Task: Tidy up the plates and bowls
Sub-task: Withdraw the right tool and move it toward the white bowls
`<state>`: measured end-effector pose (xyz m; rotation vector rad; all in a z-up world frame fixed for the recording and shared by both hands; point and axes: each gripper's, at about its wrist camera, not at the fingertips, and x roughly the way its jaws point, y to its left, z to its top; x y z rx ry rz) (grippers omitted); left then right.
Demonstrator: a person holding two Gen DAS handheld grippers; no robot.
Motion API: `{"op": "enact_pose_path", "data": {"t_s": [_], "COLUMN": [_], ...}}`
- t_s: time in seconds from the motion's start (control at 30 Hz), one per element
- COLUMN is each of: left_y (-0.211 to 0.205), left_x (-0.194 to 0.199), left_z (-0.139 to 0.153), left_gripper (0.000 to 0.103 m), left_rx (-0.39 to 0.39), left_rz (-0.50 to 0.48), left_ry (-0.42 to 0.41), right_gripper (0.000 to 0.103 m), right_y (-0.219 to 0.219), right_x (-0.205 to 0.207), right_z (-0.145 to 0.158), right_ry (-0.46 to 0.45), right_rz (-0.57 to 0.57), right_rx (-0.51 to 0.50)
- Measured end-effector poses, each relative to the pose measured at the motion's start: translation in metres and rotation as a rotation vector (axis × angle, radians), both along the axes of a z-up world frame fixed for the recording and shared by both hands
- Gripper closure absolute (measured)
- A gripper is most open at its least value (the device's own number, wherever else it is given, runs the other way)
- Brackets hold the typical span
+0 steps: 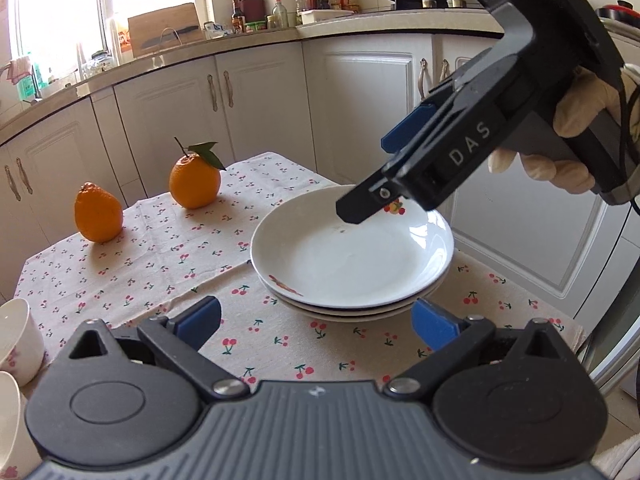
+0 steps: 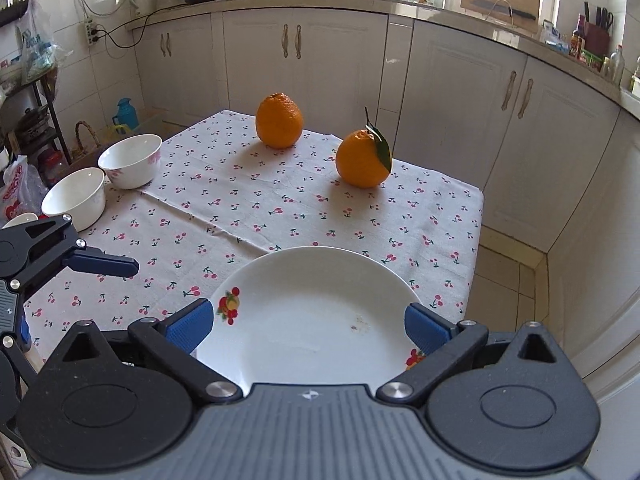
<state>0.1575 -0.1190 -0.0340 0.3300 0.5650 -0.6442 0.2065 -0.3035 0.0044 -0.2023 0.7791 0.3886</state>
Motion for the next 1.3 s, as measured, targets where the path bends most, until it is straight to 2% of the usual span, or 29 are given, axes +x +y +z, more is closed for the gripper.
{"op": "enact_pose_path", "data": {"t_s": [0.4, 0.67, 0.9, 1.13, 1.3], "left_y": [0.062, 0.113, 0.157, 0.198, 0.226], "left_x": [-0.034, -0.058, -0.080, -0.091, -0.097], "left_z": [0.012, 0.014, 0.010, 0.006, -0.001], "left_gripper": [0.001, 0.001, 0.001, 0.001, 0.001], "left_rx": [-0.007, -0.011, -0.011, -0.013, 0.006], "left_rz": [0.107, 0.192, 0.251, 0.332, 0.395], "left_ry": [-0.046, -0.061, -0.058, -0.063, -0.076], "right_gripper": [0.000, 0.000, 0.000, 0.000, 0.000], "right_y": [0.074, 0.122, 0.168, 0.211, 0.239], "right_x": [-0.040, -0.060, -0.076, -0.074, -0.072], "right_z": [-0.006, -0.011, -0.008, -0.013, -0.015], "right_ry": [-0.062, -0.069, -0.164, -0.123, -0.100], "right_rz": [0.028, 0.072, 0.162, 0.256, 0.330], "right_rx": [-0.043, -0.014, -0.004, -0.024, 0.003]}}
